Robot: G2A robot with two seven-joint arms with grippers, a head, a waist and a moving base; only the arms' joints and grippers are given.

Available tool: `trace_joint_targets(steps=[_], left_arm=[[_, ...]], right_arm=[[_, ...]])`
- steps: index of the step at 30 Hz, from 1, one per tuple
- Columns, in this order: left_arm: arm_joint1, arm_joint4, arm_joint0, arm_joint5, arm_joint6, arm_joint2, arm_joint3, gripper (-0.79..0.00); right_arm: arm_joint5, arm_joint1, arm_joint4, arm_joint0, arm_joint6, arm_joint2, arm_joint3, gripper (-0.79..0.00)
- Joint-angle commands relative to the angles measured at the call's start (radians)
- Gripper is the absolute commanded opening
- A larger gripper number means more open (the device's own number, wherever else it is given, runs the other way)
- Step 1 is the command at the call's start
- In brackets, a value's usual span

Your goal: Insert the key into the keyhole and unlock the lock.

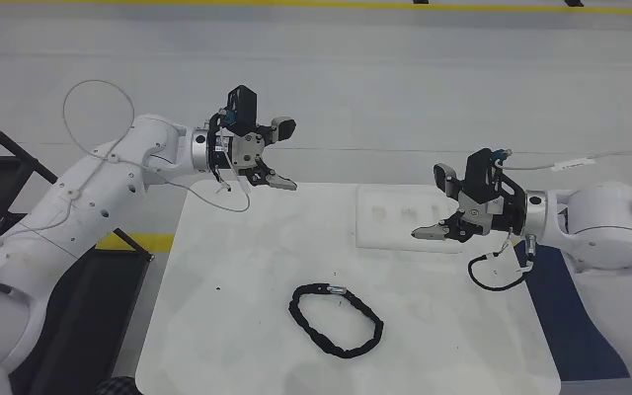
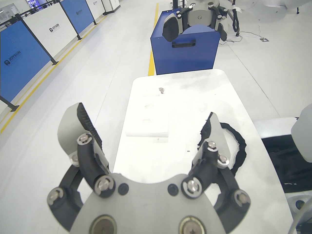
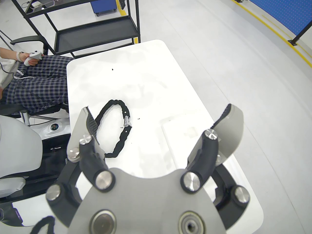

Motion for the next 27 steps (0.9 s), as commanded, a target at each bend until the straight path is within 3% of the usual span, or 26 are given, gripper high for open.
trace_joint_targets(steps=[1,14,20,27], left_arm=[[0.0,0.0,0.0,0.0,0.0,0.0,0.0,0.0],[0.0,0.0,0.0,0.0,0.0,0.0,0.0,0.0],[0.0,0.0,0.0,0.0,0.0,0.0,0.0,0.0],[0.0,0.0,0.0,0.0,0.0,0.0,0.0,0.0]], right_arm=[[0.0,0.0,0.0,0.0,0.0,0.0,0.0,0.0],[0.0,0.0,0.0,0.0,0.0,0.0,0.0,0.0],[0.098,-0.001,-0.114,-0.032,-0.032,-0.013,0.042,0.0],[0.255,-0.012,-0.161,-0.017,-0.069,-0.062,0.196,0.0]])
